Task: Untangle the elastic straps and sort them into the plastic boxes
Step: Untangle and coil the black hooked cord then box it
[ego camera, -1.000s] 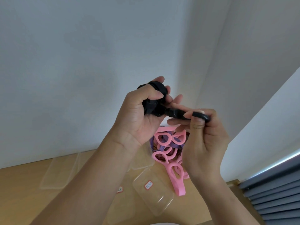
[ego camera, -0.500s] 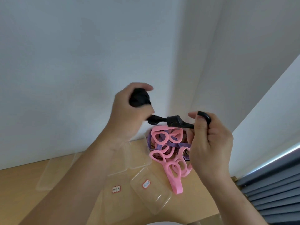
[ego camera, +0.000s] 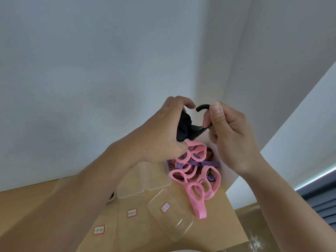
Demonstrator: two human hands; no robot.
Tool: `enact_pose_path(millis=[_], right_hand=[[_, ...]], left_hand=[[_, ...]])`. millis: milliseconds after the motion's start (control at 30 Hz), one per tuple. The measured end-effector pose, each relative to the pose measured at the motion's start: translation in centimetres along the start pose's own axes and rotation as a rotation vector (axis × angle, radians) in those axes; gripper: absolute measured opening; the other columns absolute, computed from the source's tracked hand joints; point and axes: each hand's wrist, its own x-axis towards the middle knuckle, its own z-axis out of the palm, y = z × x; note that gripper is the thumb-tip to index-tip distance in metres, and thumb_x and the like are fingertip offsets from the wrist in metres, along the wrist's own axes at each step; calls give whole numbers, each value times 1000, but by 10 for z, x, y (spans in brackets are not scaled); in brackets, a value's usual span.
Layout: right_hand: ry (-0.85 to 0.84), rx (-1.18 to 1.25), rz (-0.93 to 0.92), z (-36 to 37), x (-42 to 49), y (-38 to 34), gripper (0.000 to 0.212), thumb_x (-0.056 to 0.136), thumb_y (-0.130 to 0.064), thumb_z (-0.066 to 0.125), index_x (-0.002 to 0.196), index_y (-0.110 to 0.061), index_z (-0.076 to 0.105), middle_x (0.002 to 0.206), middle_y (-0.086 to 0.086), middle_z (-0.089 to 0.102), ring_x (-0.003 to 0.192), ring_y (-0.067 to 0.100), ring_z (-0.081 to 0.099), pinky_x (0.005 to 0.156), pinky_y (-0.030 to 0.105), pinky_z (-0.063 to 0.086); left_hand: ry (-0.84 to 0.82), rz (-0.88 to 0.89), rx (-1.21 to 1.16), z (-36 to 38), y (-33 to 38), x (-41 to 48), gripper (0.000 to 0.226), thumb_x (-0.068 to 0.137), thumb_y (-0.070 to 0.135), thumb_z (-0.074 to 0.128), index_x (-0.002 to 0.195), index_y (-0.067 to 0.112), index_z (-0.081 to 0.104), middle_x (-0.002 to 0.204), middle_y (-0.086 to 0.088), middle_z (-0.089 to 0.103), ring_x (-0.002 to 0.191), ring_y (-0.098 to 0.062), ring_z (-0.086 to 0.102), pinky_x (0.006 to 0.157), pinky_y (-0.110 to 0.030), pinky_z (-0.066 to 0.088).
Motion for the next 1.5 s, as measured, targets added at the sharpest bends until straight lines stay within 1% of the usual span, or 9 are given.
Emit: enact_pose_path(millis=[200, 433, 600, 700, 867, 1000, 1100, 1233, 1500], right_hand=[[-12, -178, -115, 9, 1, 2, 41, 105, -30, 36, 67, -23, 48, 61, -5, 51, 57, 4, 47, 56, 12, 35], [-102, -450, -240, 13, 7, -13, 40, 105, -29, 37, 76, -6, 55, 71, 4, 56, 66, 22, 54, 61, 43, 44], [-38, -453, -281, 21, -1, -12, 37, 106, -32, 39, 81, -9, 55, 58, -2, 54, 51, 17, 49, 49, 37, 40], [4, -231, -229, 20, -3, -14, 21, 105, -29, 45, 87, -26, 55, 52, -6, 47, 46, 11, 44, 47, 23, 36], [-124, 89, -92, 14, 2, -22, 30, 106, -25, 39, 117, -32, 66, 59, -18, 59, 46, 4, 51, 49, 14, 42], [-279, 306, 148, 4, 6, -23, 32, 97, -39, 51, 121, -40, 72, 49, -1, 46, 46, 12, 39, 45, 20, 34], [-396, 634, 389, -4, 11, -20, 46, 85, -41, 64, 129, -29, 69, 51, -4, 37, 45, 9, 30, 41, 20, 20], [-414, 676, 443, -5, 8, -21, 48, 83, -42, 65, 128, -28, 69, 58, -7, 31, 46, 5, 30, 37, 16, 18], [-392, 646, 448, 4, 1, -30, 39, 76, -38, 73, 114, -29, 75, 56, -6, 26, 43, 7, 27, 37, 14, 20]], left_hand=[[-51, -7, -89, 5, 7, 0, 79, 76, 0, 70, 143, 20, 34, 124, -2, 47, 104, -14, 59, 80, -25, 51], [-19, -35, -91, -2, 6, 3, 94, 70, -3, 71, 147, 29, 27, 123, 1, 50, 89, -13, 66, 73, -37, 59], [67, 11, -45, -10, 6, 2, 93, 67, 4, 69, 143, 35, 26, 113, 10, 49, 92, -6, 61, 79, -29, 54], [88, -4, -120, -12, 10, 1, 84, 67, 13, 68, 140, 30, 30, 111, 10, 53, 94, -7, 62, 80, -26, 55], [48, -6, -212, -18, 14, 1, 77, 66, 15, 66, 134, 30, 35, 101, 0, 59, 88, -19, 65, 76, -44, 57], [14, -17, -326, -18, 16, -2, 82, 64, 12, 65, 139, 27, 35, 101, 10, 61, 85, -4, 64, 70, -20, 51], [10, 7, -354, -16, 20, -4, 85, 63, 12, 65, 141, 26, 36, 121, 7, 58, 105, -8, 64, 81, -20, 51], [2, 13, -423, -13, 22, -5, 87, 63, 5, 63, 144, 24, 35, 122, 12, 58, 107, -8, 69, 86, -21, 53], [75, 4, -486, -8, 20, -9, 80, 64, 1, 58, 140, 22, 43, 102, 31, 64, 79, 4, 64, 64, -9, 46]])
